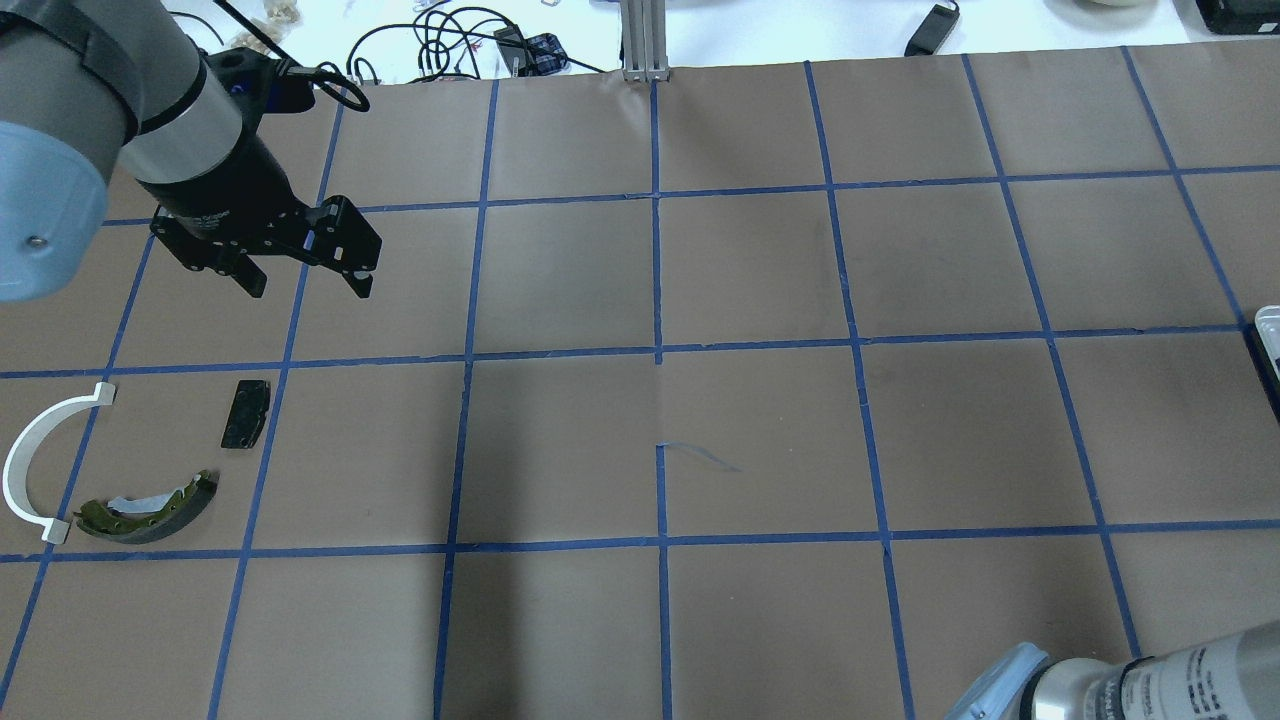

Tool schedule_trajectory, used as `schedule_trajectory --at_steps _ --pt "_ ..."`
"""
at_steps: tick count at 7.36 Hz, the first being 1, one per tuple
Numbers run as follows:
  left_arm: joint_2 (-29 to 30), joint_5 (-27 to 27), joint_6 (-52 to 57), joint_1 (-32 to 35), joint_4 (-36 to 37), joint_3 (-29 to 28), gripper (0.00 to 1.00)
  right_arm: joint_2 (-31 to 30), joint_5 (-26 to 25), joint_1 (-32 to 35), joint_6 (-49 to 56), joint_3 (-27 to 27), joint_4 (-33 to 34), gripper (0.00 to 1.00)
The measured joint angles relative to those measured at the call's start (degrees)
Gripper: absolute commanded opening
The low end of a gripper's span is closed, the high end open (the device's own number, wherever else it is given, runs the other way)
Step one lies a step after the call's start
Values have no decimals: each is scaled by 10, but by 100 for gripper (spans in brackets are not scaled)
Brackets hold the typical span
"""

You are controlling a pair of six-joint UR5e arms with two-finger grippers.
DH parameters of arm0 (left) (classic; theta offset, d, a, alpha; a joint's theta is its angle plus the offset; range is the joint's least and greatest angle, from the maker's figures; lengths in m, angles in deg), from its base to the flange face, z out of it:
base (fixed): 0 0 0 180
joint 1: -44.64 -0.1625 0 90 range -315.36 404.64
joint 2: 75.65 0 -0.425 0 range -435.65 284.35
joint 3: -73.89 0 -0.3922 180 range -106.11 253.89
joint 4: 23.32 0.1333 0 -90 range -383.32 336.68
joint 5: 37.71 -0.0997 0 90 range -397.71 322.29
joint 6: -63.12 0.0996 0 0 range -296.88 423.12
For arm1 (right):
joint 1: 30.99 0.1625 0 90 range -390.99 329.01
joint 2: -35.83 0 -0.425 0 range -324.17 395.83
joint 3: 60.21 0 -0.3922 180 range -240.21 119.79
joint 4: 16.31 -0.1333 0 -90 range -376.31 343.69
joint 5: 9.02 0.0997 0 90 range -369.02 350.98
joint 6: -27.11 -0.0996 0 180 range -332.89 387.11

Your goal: Place bearing gear from tray to pile

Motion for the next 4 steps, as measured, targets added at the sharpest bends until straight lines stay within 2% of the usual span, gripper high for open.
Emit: schedule_trajectory --at_steps 4 --pt "0 0 0 1 1 1 100 78 11 -5 38 2 75 100"
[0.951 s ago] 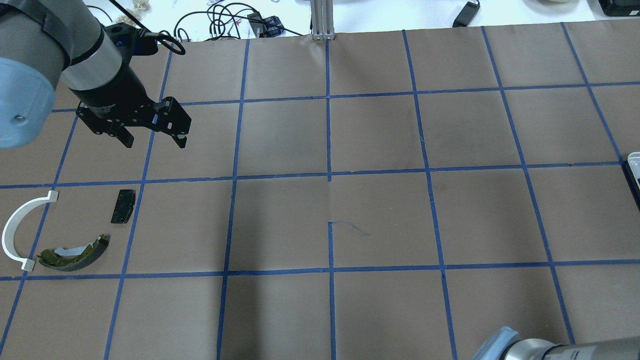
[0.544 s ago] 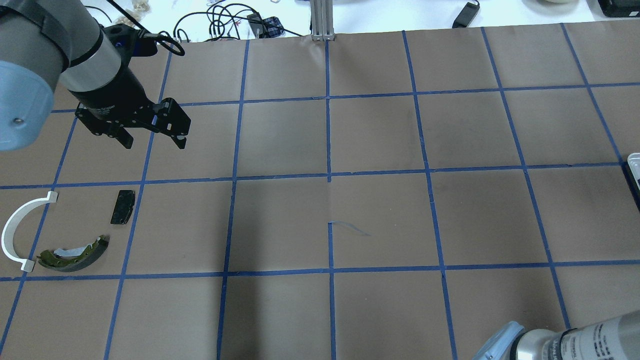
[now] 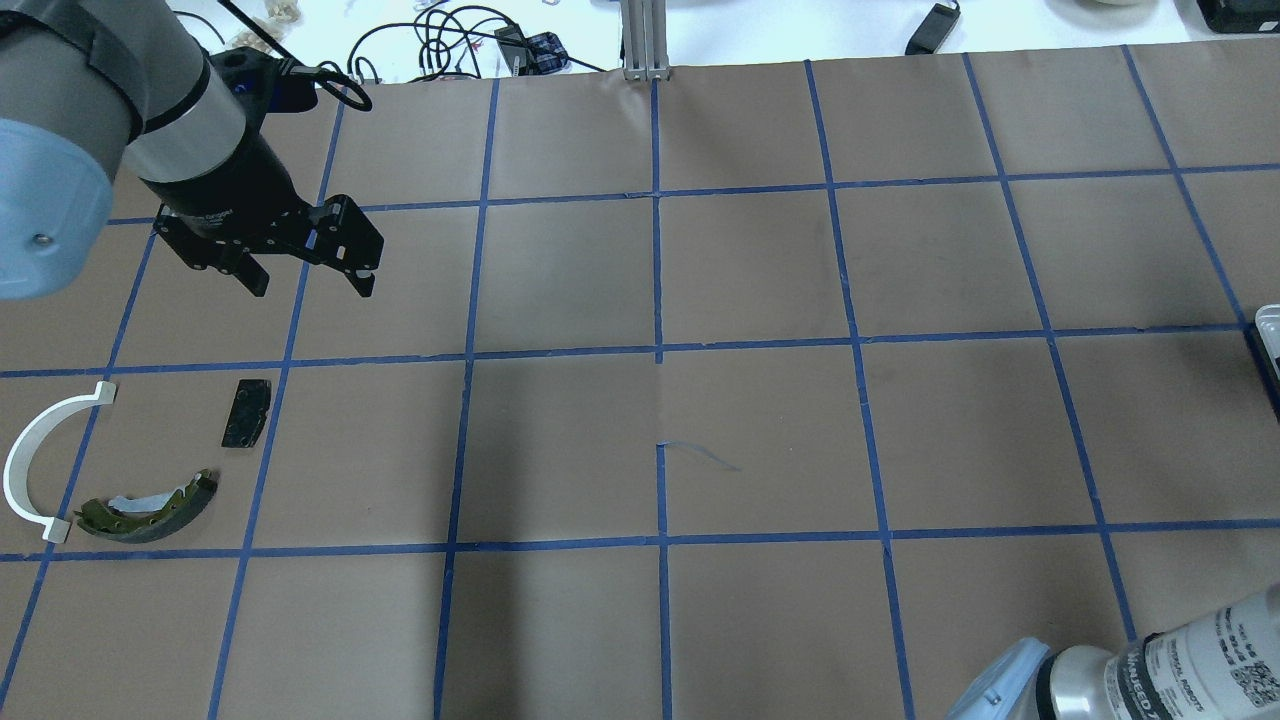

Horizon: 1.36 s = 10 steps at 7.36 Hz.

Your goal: Place bearing gear from tray to pile

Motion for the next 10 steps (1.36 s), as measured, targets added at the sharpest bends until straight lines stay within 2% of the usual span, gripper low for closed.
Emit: schedule_trajectory --at_steps 1,4,6,7,8,9,10 --pt "0 0 0 0 0 0 100 6 9 1 -1 6 10 92" --pt "0 0 0 1 0 0 100 6 25 2 -3 49 37 87" --pt "0 0 0 1 0 1 100 4 25 2 -2 50 46 77" --pt "0 0 0 1 0 1 100 4 25 2 -2 49 48 62" --pt "0 0 0 0 0 0 100 5 25 2 -3 48 49 55" --pt "0 0 0 0 0 0 100 5 25 1 -4 48 50 38" --pt "0 0 0 0 0 0 100 5 25 0 -6 48 50 28"
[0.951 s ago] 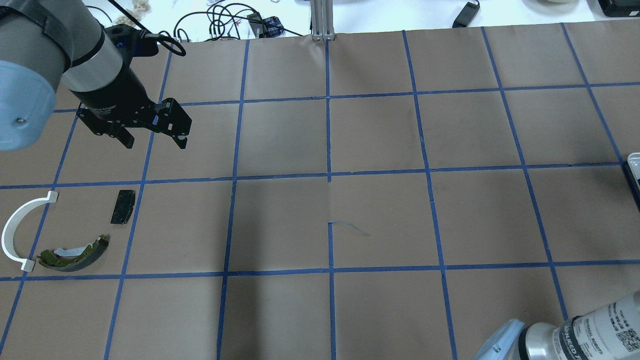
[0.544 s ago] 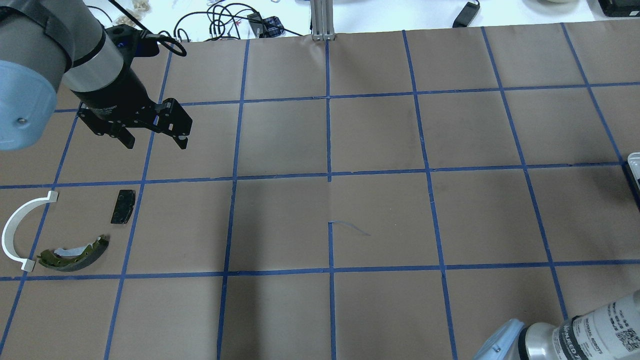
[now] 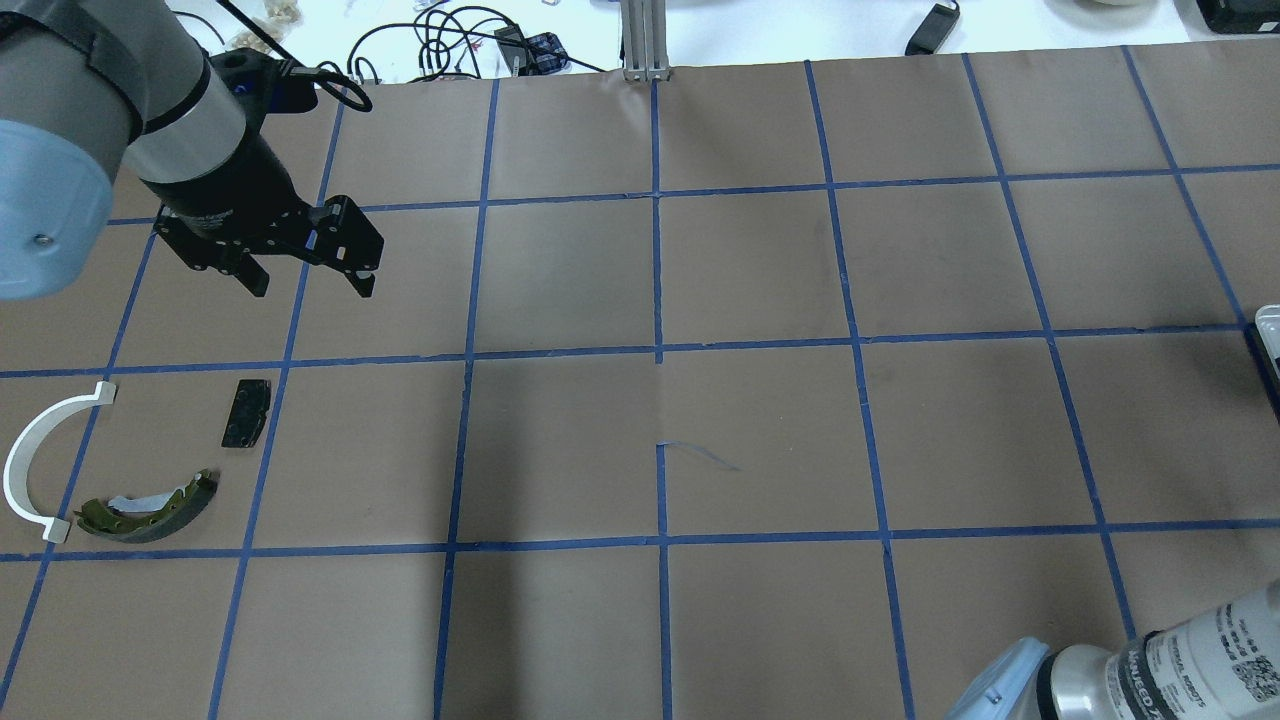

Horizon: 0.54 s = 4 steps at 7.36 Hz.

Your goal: Place bearing gear from tray to pile

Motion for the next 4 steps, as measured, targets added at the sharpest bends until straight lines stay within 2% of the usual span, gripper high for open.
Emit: schedule_trajectory --at_steps 1,2,3,4 --pt "0 0 0 0 0 0 100 0 0 -1 -3 0 0 25" --pt "0 0 0 0 0 0 100 0 1 -2 -7 0 0 12" --pt "0 0 0 1 0 0 100 -1 1 -2 -10 0 -1 7" --pt "0 0 0 1 1 0 100 -2 2 -3 -18 0 -1 7"
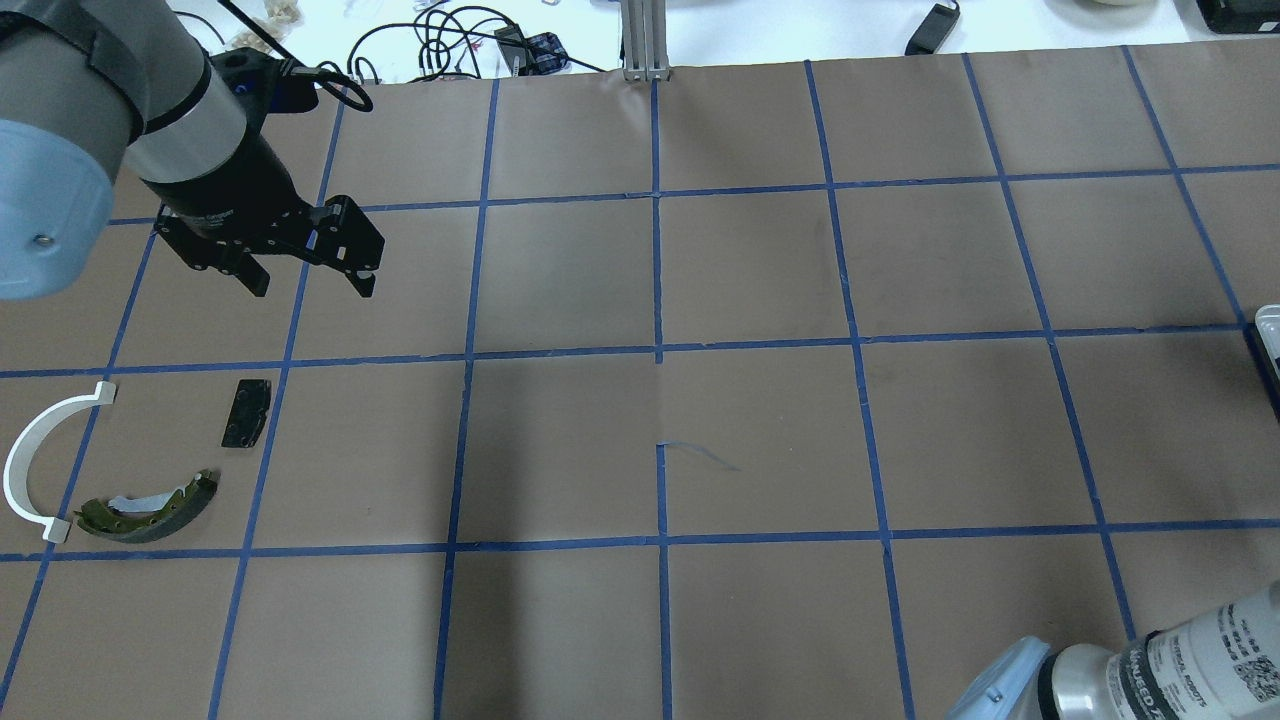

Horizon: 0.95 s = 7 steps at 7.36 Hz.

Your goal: Place bearing gear from tray to pile

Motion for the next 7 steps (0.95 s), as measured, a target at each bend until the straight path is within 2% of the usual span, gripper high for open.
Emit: schedule_trajectory --at_steps 2,3,5,7 --pt "0 0 0 0 2 0 100 -31 0 11 -55 4 -5 7" --pt "0 0 0 0 3 1 100 -62 -1 41 -103 8 -22 7" --pt "0 0 0 0 4 1 100 -125 -5 171 -278 19 -83 7" --pt "0 0 0 0 3 1 100 -155 -6 352 -507 25 -118 7"
